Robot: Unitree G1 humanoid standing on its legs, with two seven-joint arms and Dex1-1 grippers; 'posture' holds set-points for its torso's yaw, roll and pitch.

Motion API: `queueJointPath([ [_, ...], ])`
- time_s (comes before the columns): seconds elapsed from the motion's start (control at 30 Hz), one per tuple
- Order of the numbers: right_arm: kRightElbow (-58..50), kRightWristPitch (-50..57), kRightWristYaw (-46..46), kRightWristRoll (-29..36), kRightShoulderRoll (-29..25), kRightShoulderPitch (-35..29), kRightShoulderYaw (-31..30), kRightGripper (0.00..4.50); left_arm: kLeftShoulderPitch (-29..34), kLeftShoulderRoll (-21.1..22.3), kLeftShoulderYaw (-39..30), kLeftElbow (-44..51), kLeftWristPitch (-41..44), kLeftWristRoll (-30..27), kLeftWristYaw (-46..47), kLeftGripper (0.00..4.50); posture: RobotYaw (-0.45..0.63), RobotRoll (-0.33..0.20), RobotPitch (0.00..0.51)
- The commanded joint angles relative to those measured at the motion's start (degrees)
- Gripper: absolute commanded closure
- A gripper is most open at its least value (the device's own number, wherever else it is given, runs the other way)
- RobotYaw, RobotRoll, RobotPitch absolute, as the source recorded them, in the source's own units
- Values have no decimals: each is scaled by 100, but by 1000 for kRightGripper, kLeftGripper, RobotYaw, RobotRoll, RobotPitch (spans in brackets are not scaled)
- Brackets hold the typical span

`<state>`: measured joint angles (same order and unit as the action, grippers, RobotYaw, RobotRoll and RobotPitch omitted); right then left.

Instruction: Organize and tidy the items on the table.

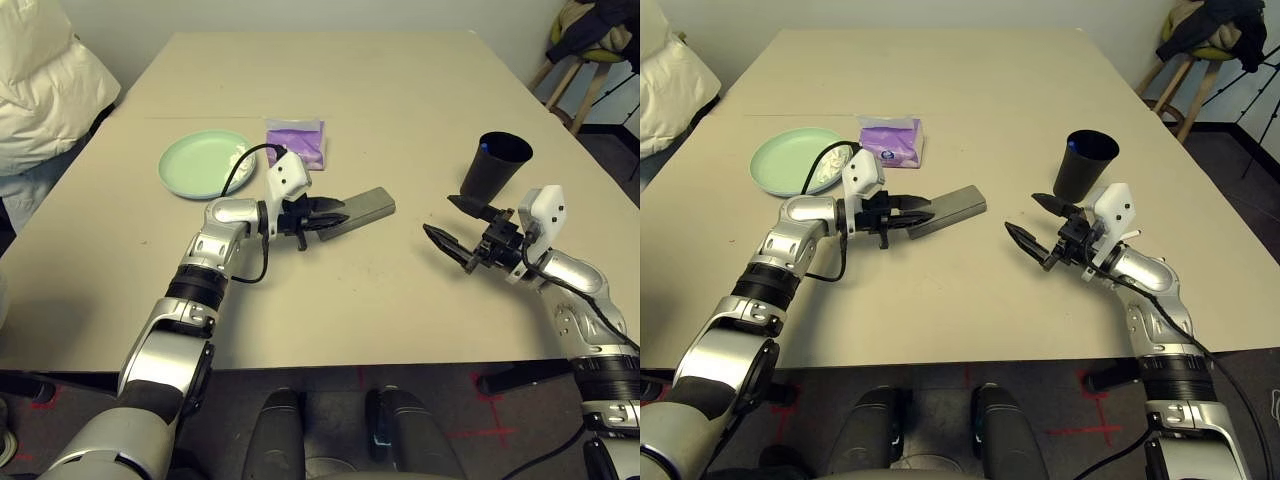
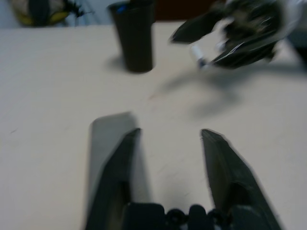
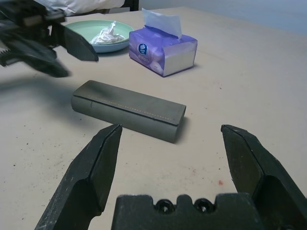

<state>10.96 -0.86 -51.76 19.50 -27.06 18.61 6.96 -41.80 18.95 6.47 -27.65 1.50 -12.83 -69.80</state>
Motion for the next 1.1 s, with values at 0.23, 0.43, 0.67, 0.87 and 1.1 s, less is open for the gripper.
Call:
queueJointPath([
  [0.23,702,-232,-1182,-288,-963,237,-340,0,565,-58,163,1235,471,-672,-490,37,126,0,87],
  [0.43,1769,-630,-2438,-421,-1746,786,-486,0,638,-149,138,1339,562,-748,-336,37,126,0,84],
  [0.67,2766,-1704,-3613,-1411,-2639,1401,-1250,0,695,-189,80,1220,495,-585,196,37,117,0,85],
  [0.87,3699,-2802,-3676,-2866,-3198,2268,-2139,0,787,-52,140,1239,485,-594,122,37,113,0,86],
  [1.1,4459,-3493,-3477,-3658,-3115,2967,-2643,0,785,42,258,1191,410,-468,130,37,122,0,91],
])
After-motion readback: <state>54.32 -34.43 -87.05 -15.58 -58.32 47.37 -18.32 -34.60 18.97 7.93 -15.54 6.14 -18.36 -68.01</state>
